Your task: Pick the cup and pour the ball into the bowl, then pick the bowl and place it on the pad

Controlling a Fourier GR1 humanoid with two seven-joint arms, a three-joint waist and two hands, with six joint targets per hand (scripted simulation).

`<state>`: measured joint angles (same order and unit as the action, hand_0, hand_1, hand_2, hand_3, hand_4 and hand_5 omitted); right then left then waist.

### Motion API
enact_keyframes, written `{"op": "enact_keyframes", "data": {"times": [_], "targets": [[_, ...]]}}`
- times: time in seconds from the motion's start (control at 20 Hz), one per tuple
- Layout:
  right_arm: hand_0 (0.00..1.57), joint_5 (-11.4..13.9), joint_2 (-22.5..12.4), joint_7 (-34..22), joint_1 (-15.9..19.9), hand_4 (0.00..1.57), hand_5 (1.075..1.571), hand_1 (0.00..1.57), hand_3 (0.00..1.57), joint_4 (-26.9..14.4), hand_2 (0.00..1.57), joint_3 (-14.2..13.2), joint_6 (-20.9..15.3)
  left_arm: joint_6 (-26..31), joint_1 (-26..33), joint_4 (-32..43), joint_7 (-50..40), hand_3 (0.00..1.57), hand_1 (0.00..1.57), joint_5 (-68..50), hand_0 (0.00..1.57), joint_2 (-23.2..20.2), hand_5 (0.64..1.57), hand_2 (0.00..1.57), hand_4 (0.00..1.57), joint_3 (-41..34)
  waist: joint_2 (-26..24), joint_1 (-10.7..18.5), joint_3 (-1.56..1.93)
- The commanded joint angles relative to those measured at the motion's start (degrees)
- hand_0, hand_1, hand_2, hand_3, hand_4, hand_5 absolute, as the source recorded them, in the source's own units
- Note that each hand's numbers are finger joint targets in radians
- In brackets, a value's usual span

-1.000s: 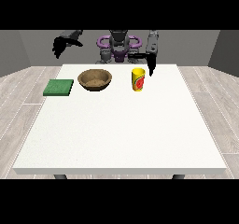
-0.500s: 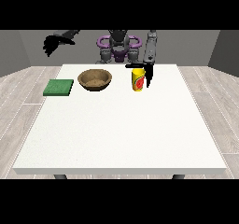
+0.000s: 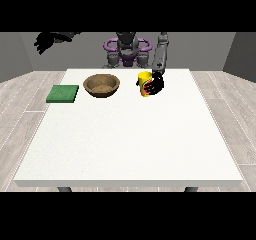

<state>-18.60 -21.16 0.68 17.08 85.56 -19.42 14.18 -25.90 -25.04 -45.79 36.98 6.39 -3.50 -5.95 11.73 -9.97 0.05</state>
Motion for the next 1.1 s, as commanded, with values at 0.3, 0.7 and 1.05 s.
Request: {"op": "enact_keyframes", "data": {"times": [0.3,0.7,1.05], "targets": [[0.00,-1.8,-2.5,-5.6,0.9,0.25,1.569,0.00,0.18,-10.3,0.00,-1.3,1.7,-16.7,-10.2,2.6,-25.8,1.57,1.30,25.5,1.30,2.9,1.542,1.57,1.17,17.2,-15.0,2.3,0.24],[0.00,1.1,1.3,-4.2,1.7,0.39,1.569,0.00,0.00,-14.1,0.00,2.3,0.5,-16.7,-22.2,13.9,-51.3,1.57,1.26,45.2,1.26,3.5,1.562,1.57,1.11,32.9,-17.4,1.0,0.19],[0.00,-0.1,-0.3,-1.3,2.3,0.43,1.570,0.00,0.11,-17.4,0.00,-0.9,0.8,-8.1,-25.3,12.8,-59.5,1.57,1.21,52.6,1.21,3.3,1.570,1.57,1.06,39.3,-16.8,4.4,0.01]]}}
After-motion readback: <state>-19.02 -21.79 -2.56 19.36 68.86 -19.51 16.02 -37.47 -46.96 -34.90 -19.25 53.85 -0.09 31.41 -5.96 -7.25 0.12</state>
